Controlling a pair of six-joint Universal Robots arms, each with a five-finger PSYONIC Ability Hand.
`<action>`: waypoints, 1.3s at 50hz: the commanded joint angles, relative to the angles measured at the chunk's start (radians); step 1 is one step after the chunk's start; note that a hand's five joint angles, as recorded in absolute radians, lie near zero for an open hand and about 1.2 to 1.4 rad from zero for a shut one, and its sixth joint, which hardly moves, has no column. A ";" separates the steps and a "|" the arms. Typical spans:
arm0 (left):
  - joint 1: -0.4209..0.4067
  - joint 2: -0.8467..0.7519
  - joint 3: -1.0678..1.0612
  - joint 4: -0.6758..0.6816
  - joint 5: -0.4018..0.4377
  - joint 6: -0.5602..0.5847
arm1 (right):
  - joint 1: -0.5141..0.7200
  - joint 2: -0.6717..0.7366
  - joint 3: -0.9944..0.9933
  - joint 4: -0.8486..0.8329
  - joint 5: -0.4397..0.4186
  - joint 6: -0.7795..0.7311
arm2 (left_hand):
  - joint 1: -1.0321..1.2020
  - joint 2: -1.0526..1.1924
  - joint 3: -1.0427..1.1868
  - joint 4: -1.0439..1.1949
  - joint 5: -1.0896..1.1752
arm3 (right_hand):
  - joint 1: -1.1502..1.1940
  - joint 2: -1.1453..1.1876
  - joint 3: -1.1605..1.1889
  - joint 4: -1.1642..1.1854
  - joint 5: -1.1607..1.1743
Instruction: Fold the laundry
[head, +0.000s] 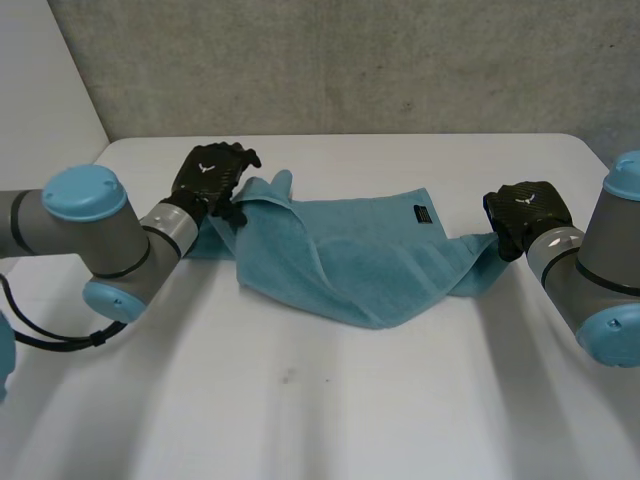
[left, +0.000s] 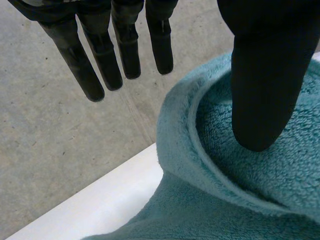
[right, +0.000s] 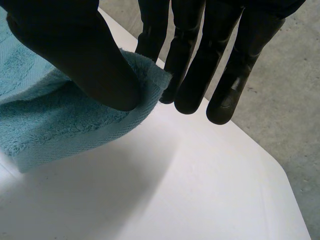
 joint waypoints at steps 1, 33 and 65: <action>-0.002 -0.080 0.080 0.027 -0.003 0.002 | 0.000 0.000 0.001 0.000 0.001 0.000 | 0.232 0.236 0.236 0.232 0.231 | 0.419 0.215 0.209 0.203 0.231; 0.129 0.733 -0.497 -0.085 -0.167 0.135 | -0.009 -0.267 -0.066 0.369 -0.015 -0.209 | 0.922 0.926 0.926 0.922 0.921 | 0.419 0.215 0.209 0.203 0.231; 0.156 0.434 -0.014 -0.025 -0.198 0.462 | 0.041 0.011 -0.771 0.122 0.166 -0.252 | 0.922 0.926 0.926 0.922 0.921 | 0.419 0.215 0.209 0.203 0.231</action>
